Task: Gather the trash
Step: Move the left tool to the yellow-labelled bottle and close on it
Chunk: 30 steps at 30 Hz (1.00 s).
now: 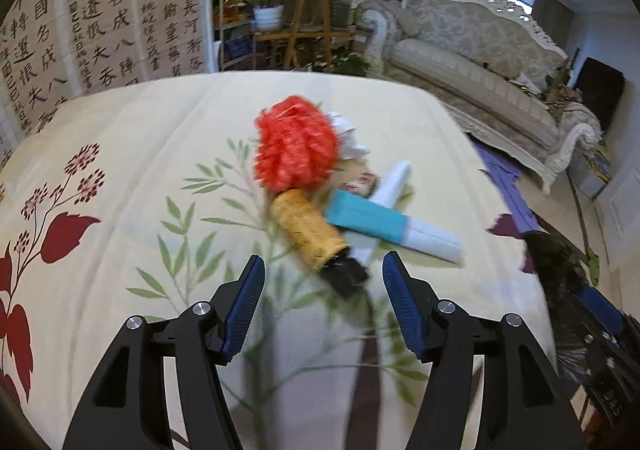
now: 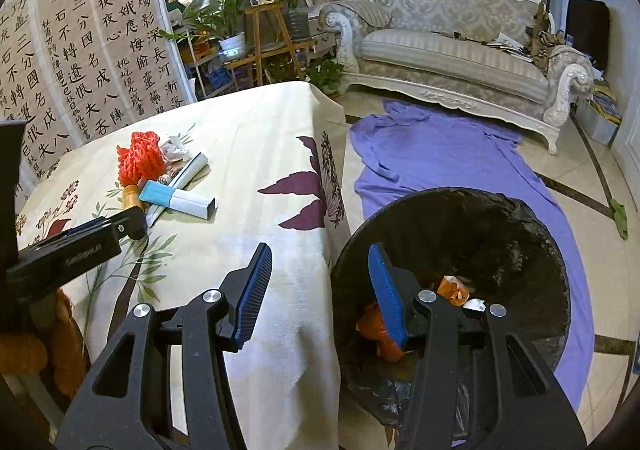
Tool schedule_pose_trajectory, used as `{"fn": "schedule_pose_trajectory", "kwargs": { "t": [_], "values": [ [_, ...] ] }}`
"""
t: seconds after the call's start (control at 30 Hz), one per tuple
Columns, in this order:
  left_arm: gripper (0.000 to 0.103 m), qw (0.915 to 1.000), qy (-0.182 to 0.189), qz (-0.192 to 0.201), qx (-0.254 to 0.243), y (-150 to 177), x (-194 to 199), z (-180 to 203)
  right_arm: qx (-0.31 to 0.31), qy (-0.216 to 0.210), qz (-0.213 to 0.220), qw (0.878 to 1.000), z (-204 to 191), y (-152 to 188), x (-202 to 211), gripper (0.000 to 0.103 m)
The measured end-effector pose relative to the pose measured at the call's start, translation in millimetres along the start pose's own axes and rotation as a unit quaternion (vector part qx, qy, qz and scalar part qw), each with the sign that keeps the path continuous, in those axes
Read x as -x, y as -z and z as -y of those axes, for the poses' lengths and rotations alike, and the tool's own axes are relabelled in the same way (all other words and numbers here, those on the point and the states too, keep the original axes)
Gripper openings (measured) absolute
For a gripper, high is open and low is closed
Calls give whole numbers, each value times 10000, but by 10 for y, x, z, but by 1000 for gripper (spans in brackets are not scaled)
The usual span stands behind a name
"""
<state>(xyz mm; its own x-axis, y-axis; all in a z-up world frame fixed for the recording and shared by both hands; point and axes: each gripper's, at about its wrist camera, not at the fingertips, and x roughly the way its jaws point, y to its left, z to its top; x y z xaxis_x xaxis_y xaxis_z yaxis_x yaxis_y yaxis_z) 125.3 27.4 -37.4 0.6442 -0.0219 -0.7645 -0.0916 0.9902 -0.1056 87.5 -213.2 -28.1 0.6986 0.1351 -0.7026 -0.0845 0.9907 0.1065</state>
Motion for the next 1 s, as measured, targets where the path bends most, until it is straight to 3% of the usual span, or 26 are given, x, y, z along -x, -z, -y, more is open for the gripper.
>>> {"fn": "schedule_pose_trajectory", "kwargs": {
  "t": [0.2, 0.53, 0.6, 0.77, 1.0],
  "values": [
    [60, 9995, -226, -89, 180, 39, -19, -238, 56, -31, -45, 10000, -58, -10, -50, 49],
    [60, 9999, -80, 18, 82, -104, -75, -217, 226, -199, -60, 9995, -225, -87, -128, 49],
    [56, 10000, -30, -52, 15, -106, -134, -220, 266, -276, -68, 9992, -280, -122, -155, 49],
    [25, 9998, 19, -23, -179, -62, -114, -220, 494, -447, -86, 9977, -469, -204, -226, 49],
    [25, 9998, 119, -23, -150, 21, -36, -344, 964, -776, -286, 9919, -806, -287, -427, 50]
  ]
}}
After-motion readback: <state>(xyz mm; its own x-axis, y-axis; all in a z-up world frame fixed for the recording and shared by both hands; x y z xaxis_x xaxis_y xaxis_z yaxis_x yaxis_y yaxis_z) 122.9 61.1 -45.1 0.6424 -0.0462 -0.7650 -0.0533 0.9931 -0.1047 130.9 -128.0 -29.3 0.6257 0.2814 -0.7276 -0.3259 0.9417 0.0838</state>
